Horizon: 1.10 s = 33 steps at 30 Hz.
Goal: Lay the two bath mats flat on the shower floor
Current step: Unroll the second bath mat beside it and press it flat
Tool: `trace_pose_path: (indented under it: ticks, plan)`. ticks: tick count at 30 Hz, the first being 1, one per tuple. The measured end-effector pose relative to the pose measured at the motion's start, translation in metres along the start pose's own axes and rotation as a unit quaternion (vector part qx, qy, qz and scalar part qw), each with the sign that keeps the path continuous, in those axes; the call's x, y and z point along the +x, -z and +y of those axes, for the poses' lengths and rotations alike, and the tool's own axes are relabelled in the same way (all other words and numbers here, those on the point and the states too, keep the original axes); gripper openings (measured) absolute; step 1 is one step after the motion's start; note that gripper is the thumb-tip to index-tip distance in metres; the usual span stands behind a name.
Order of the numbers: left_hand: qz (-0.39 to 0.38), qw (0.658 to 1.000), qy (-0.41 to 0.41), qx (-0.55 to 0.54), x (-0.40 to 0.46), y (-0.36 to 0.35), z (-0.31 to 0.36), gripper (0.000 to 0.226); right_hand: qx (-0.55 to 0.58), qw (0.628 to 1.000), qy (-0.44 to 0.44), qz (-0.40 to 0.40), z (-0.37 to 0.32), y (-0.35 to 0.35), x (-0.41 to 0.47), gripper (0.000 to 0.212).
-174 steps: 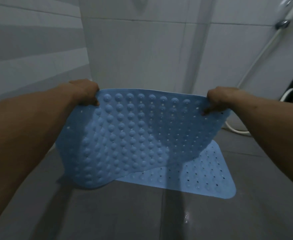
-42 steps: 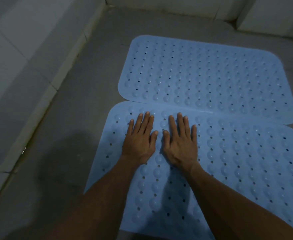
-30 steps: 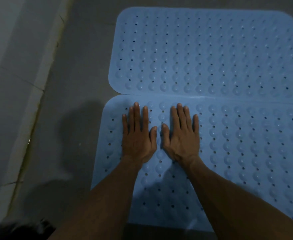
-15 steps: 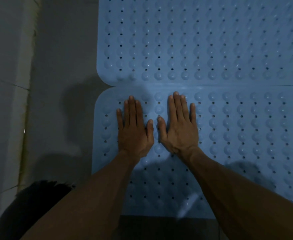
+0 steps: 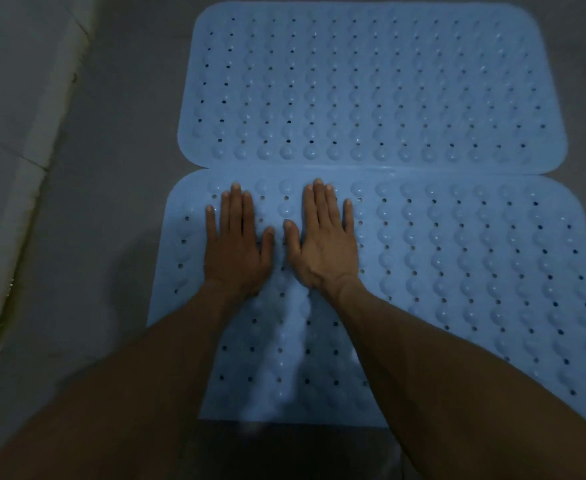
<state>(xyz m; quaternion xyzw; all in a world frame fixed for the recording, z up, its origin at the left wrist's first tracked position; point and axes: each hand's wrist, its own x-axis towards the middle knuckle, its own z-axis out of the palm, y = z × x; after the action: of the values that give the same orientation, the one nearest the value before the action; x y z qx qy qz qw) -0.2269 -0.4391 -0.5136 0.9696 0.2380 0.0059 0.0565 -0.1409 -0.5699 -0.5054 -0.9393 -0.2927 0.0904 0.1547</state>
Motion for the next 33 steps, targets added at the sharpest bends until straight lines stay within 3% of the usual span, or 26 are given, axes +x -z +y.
trace_pose_path:
  ticks: [6, 9, 14, 19, 23, 29, 33]
  plan:
    - [0.007, 0.999, -0.026, 0.033, -0.001, -0.001, 0.004, 0.068, 0.122, 0.992, 0.019, -0.027, 0.01, 0.014, 0.003, 0.06]
    - [0.003, 1.0, 0.008, 0.013, -0.007, 0.001, 0.025, 0.07, 0.206, 0.978, 0.033, -0.026, 0.027, 0.03, -0.002, 0.056]
    - [-0.007, 1.0, -0.007, -0.029, -0.005, -0.004, 0.095, 0.072, 0.1, 0.993, 0.056, 0.031, 0.102, 0.064, -0.016, 0.056]
    - [0.011, 0.996, -0.043, -0.074, 0.006, -0.012, 0.193, 0.08, -0.011, 0.999, 0.013, 0.032, 0.195, 0.098, -0.033, 0.059]
    - [-0.009, 0.993, -0.07, -0.092, 0.016, -0.021, 0.263, 0.071, -0.06, 0.998, -0.023, 0.029, 0.249, 0.108, -0.041, 0.065]
    - [0.029, 0.995, -0.074, -0.062, 0.015, -0.038, 0.279, 0.063, -0.063, 0.997, -0.036, 0.029, 0.272, 0.094, -0.043, 0.064]
    - [0.008, 0.996, -0.074, -0.055, 0.016, -0.031, 0.282, 0.062, -0.044, 0.998, -0.035, 0.025, 0.269, 0.098, -0.044, 0.065]
